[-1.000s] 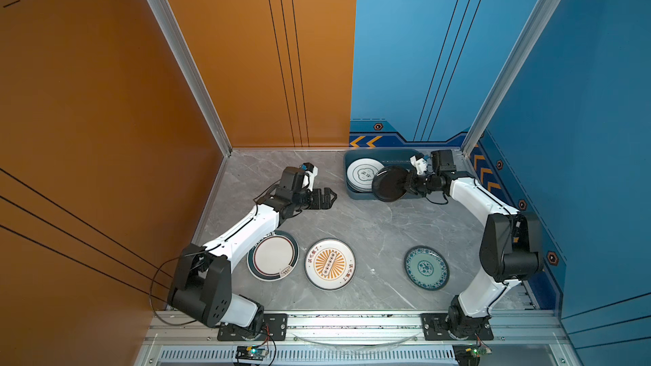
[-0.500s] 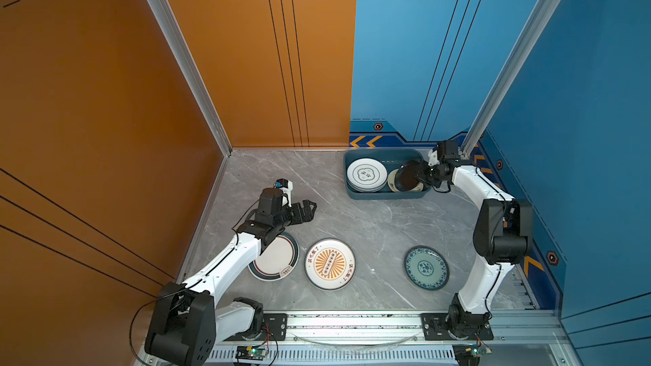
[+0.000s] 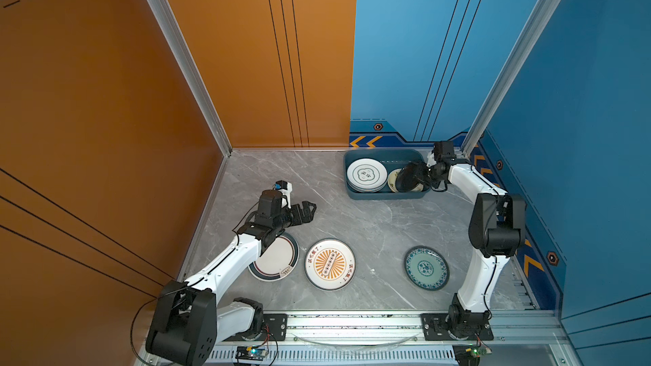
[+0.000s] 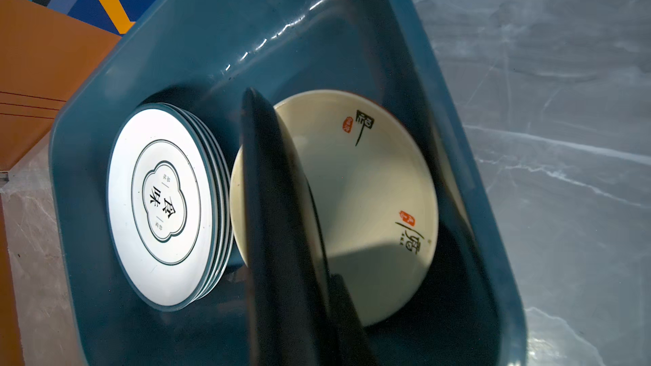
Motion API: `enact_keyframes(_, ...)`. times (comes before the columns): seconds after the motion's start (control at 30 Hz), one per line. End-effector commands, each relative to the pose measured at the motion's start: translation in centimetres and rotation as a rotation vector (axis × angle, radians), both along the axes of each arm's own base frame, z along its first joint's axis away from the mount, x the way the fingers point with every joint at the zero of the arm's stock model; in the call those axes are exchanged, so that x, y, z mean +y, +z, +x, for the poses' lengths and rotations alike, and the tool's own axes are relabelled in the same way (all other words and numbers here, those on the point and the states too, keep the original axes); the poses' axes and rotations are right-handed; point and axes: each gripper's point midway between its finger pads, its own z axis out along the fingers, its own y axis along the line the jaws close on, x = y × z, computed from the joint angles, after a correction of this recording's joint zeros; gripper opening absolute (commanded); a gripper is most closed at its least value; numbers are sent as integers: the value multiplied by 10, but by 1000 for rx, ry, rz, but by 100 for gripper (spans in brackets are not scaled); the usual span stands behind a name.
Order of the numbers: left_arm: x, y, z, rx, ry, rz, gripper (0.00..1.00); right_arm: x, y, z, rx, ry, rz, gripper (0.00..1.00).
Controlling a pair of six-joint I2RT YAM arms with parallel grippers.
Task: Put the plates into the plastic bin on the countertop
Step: 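Lower the dark teal plate onto the cream plate in the bin with the right gripper, then open the right gripper and lift it out of the bin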
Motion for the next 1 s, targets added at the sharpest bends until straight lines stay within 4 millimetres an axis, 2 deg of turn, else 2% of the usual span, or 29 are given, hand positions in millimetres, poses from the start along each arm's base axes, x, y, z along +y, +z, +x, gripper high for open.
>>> enact_keyframes(0.0, -2, 2, 3, -5, -10, -25, 98, -7, -5, -1, 37, -23, -23, 17)
enact_keyframes(0.4, -2, 0, 2, 5, -10, -27, 100, -9, -17, -5, 68, -24, -27, 27)
enact_keyframes(0.6, -2, 0, 3, 9, -12, -28, 100, -14, -15, -8, 69, -34, -43, 36)
enact_keyframes(0.97, -3, -1, 2, 17, -15, -26, 100, -22, -12, -16, 74, -46, -79, 43)
